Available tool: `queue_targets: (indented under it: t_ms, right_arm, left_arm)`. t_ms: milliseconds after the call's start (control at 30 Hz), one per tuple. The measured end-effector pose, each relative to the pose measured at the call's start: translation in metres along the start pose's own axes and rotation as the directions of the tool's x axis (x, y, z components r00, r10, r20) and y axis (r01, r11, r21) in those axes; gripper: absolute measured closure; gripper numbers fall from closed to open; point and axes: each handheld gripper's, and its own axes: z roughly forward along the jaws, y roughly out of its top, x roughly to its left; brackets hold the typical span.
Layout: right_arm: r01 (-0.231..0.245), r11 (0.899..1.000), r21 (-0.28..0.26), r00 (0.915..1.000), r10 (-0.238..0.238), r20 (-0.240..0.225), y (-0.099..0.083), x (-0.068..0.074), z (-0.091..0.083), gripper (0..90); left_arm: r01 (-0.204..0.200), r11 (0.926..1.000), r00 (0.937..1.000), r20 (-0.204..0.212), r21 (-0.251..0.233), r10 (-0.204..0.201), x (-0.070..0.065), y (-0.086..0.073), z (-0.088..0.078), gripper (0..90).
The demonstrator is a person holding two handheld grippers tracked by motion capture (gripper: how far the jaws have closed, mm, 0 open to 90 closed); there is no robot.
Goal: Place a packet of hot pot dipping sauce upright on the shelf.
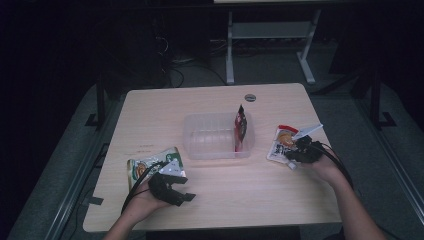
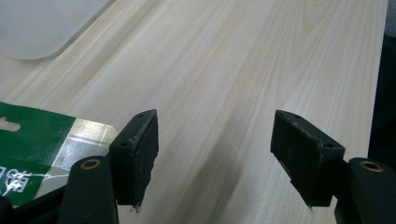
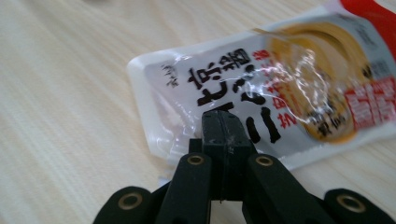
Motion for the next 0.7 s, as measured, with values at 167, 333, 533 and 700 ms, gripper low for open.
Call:
queue_targets:
  t_ms: [167, 333, 533, 700]
  right_arm:
    - [0.031, 0.999, 0.012, 0.9993, -0.030, -0.020, 0.003, 0.008, 0.002, 89.8]
    - [0.084, 0.996, 0.024, 0.9954, -0.083, -0.048, 0.007, 0.022, 0.005, 89.8]
    - [0.115, 0.993, 0.027, 0.9906, -0.113, -0.077, 0.012, 0.030, 0.008, 89.8]
    - [0.162, 0.987, 0.022, 0.9803, -0.158, -0.118, 0.016, 0.046, 0.012, 89.8]
  left_arm:
    - [0.003, 1.0000, 1.0000, 0.000, 0.000, -0.003, 0.000, 0.000, 0.000, 31.9]
    - [0.000, 1.0000, 1.0000, 0.004, 0.000, 0.000, -0.001, 0.001, 0.001, 31.9]
    - [0.002, 1.0000, 1.0000, 0.006, 0.001, -0.002, 0.000, 0.001, 0.001, 31.9]
    - [-0.005, 1.0000, 1.0000, 0.006, 0.006, 0.005, -0.001, 0.001, 0.002, 31.9]
